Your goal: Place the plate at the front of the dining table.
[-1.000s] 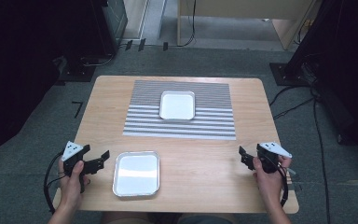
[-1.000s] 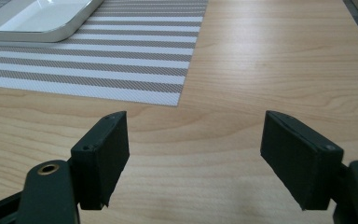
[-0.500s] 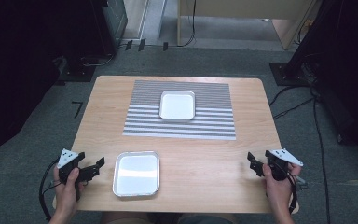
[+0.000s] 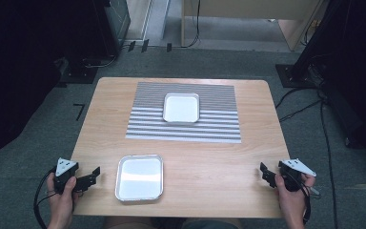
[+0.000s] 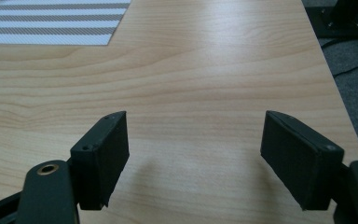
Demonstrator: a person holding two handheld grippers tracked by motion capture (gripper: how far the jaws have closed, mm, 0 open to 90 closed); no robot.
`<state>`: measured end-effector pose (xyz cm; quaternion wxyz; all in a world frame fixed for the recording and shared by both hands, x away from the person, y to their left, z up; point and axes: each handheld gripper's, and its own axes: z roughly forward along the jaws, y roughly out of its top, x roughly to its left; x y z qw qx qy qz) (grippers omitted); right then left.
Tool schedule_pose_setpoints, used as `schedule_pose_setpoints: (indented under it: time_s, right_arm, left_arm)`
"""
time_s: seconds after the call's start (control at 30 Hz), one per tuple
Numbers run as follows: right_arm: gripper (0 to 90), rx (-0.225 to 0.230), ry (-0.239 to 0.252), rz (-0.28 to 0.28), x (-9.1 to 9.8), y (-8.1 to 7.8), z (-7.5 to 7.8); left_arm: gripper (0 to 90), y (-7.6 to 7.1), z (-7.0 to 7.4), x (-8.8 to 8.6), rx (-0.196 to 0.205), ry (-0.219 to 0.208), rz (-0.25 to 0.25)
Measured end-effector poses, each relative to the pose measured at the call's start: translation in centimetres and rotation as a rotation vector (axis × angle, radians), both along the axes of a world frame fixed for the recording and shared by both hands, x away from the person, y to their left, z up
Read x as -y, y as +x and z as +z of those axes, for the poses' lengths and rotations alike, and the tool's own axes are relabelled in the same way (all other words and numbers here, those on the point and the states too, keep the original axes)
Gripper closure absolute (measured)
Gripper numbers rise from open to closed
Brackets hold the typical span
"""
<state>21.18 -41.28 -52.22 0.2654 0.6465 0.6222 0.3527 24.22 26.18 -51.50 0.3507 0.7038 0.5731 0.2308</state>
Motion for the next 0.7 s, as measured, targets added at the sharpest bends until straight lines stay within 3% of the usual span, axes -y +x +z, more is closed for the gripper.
schedule_pose_setpoints:
  time_s: [0.13,0.27,0.43,0.7]
  right_arm:
    - [24.0,-0.051,-0.024,0.005,0.05,-0.08,-0.16]
    - [23.7,-0.066,-0.102,0.019,-0.54,-0.14,-0.22]
    - [22.8,-0.068,-0.098,0.021,-0.52,-0.12,-0.23]
    - [21.5,-0.068,-0.098,0.018,-0.52,-0.11,-0.24]
  left_arm:
    - [10.7,-0.06,-0.19,0.23,-0.011,0.031,-0.008]
    - [10.7,0.08,-0.26,0.46,-0.025,0.052,-0.009]
    - [10.7,0.06,-0.32,0.84,-0.027,0.090,-0.012]
    - [10.4,0.07,-0.32,0.82,-0.029,0.089,-0.012]
